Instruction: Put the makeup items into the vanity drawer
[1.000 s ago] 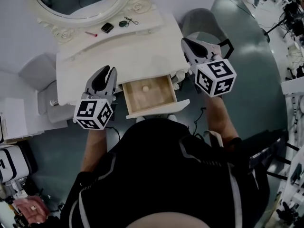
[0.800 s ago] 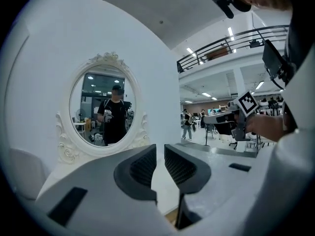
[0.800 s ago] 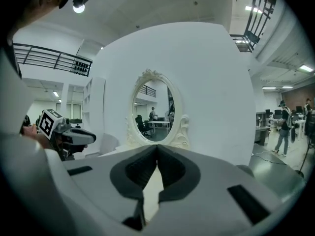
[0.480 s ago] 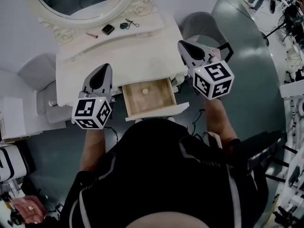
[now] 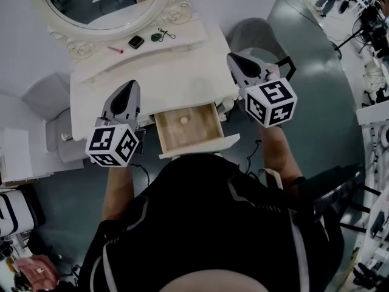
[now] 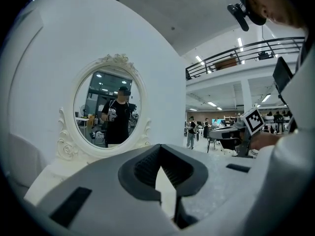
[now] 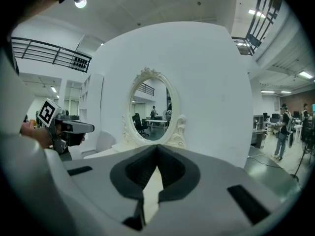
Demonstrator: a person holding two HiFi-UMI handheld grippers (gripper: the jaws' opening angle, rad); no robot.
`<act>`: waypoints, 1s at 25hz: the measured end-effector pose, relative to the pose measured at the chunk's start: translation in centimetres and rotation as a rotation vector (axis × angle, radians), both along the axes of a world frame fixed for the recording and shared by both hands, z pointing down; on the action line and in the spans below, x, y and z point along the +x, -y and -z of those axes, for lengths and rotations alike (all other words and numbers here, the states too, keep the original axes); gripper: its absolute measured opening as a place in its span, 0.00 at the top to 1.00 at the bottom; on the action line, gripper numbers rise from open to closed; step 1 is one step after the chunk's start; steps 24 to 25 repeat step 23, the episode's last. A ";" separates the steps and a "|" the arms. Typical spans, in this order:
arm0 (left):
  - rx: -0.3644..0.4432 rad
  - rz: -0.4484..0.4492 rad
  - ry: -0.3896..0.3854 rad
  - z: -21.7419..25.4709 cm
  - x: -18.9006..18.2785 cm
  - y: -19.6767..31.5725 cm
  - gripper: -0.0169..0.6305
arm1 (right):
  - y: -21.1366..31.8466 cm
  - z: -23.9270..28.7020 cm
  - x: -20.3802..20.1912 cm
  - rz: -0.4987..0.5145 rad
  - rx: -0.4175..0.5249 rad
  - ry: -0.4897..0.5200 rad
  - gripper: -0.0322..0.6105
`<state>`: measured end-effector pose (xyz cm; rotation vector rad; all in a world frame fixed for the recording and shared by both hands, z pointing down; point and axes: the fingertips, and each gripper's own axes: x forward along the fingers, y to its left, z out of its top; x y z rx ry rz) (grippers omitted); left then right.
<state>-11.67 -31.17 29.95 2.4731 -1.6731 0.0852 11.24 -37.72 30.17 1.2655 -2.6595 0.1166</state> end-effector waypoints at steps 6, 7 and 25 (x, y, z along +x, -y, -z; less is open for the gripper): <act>-0.033 0.041 0.068 -1.1 -0.5 0.8 0.97 | 0.5 -0.3 -0.2 0.009 -0.001 -0.003 0.94; -0.038 0.046 0.071 -1.3 -0.6 0.9 0.97 | 0.6 -0.4 -0.3 0.011 -0.001 -0.005 0.94; -0.014 0.077 0.058 -0.6 -1.0 1.0 0.97 | 0.3 -0.8 -0.8 0.060 -0.011 -0.042 0.94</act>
